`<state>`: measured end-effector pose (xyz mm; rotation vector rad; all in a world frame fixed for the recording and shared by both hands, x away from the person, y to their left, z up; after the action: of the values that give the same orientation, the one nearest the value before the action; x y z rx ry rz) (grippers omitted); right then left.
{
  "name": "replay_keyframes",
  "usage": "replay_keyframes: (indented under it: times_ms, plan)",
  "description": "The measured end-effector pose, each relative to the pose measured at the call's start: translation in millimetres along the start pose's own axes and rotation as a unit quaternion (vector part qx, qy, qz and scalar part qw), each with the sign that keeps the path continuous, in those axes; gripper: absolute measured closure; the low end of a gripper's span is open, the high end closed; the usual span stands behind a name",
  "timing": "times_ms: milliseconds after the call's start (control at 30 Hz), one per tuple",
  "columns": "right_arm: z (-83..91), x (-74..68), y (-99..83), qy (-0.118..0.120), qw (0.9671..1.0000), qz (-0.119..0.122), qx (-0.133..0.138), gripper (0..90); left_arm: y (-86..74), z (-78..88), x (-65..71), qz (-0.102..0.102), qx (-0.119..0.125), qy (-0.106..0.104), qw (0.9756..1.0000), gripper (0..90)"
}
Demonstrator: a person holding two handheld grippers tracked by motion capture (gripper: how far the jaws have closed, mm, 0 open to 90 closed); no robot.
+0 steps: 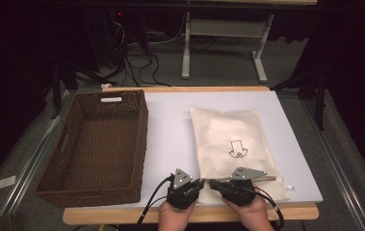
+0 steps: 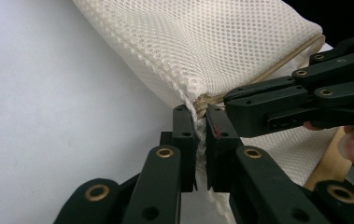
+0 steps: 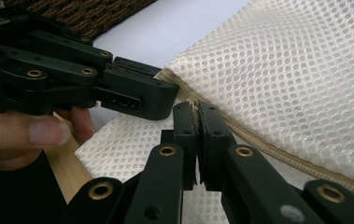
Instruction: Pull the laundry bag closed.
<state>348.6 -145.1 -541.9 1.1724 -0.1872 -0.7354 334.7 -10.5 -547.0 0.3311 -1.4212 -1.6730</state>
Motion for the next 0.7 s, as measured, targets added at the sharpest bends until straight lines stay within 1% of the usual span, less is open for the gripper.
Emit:
replay_keyframes:
  times_ms: [33, 67, 100, 167, 233, 267, 300, 333, 400, 467, 500, 533, 600, 667, 700]
  plan:
    - [0.1, 0.7, 0.2, -0.001, 1.0, 0.001, 0.0, 88.5, 0.0, 0.0, 0.0, 0.0, 0.0, 0.0, 1.0, 85.2]
    - [0.1, 1.4, 0.7, -0.002, 1.0, -0.001, 0.003, 88.6, 1.1, 1.2, 1.3, 0.007, 0.002, -0.006, 1.0, 85.4]
    - [0.2, 1.6, 1.1, -0.004, 1.0, -0.004, 0.004, 88.6, 1.6, 1.9, 1.7, 0.008, 0.005, -0.006, 0.9999, 85.5]
    - [0.7, 4.0, 0.9, -0.014, 0.9999, -0.003, 0.002, 88.7, 4.2, 5.3, 1.1, 0.02, 0.014, -0.005, 0.9997, 85.8]
    - [1.2, 6.4, 0.2, -0.017, 0.9998, -0.007, 0.002, 88.7, 5.4, 7.0, -0.1, 0.02, 0.015, -0.003, 0.9997, 85.8]
    - [1.9, 8.8, -0.5, -0.014, 0.9998, -0.016, 0.001, 88.7, 6.2, 8.6, -1.3, 0.025, 0.019, -0.002, 0.9995, 85.8]
    - [3.9, 11.6, 0.2, -0.019, 0.9996, -0.019, 0.004, 88.6, 6.3, 9.1, -2.2, 0.026, 0.02, -0.003, 0.9995, 85.6]
    - [4.9, 11.6, 0.4, -0.02, 0.9997, -0.015, 0.002, 88.6, 5.4, 8.4, -3.2, 0.027, 0.02, -0.002, 0.9994, 85.5]
    - [6.7, 11.6, -0.7, -0.022, 0.9997, -0.011, -0.003, 88.5, 3.0, 7.0, -2.6, 0.023, 0.012, -0.002, 0.9997, 85.2]
    - [7.5, 12.3, -1.8, -0.02, 0.9997, -0.01, -0.007, 88.5, 2.1, 6.6, -2.5, 0.022, 0.01, 0.0, 0.9997, 85.0]
    - [9.8, 14.6, -2.8, -0.02, 0.9997, -0.011, -0.011, 88.5, 1.6, 6.5, -2.9, 0.021, 0.008, 0.0, 0.9997, 85.0]
    - [11.4, 16.4, -2.8, -0.025, 0.9996, -0.007, -0.014, 88.5, 1.3, 6.6, -3.7, 0.019, 0.007, 0.002, 0.9998, 85.0]
    - [14.8, 20.3, -1.9, -0.03, 0.9994, -0.007, -0.017, 88.4, 1.6, 7.5, -5.9, 0.019, 0.008, 0.006, 0.9998, 85.0]
    - [18.8, 24.2, -1.2, -0.034, 0.9992, -0.004, -0.019, 88.4, 1.6, 7.7, -6.2, 0.019, 0.006, 0.005, 0.9998, 85.0]
    - [20.9, 25.6, -1.5, -0.035, 0.9991, -0.003, -0.022, 88.4, 1.5, 7.4, -5.9, 0.015, 0.006, 0.006, 0.9998, 85.0]
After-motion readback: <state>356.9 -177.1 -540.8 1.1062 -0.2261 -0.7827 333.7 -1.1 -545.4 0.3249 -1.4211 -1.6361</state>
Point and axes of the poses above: each handheld gripper's, and its own axes: z roughly backward along the jaws, y roughly out of its top, x roughly to its right, the point moved 6 cm from there along -z, roughly forward along the jaws, and after that the axes turned 12 degrees about x, right-handed, at the moved point
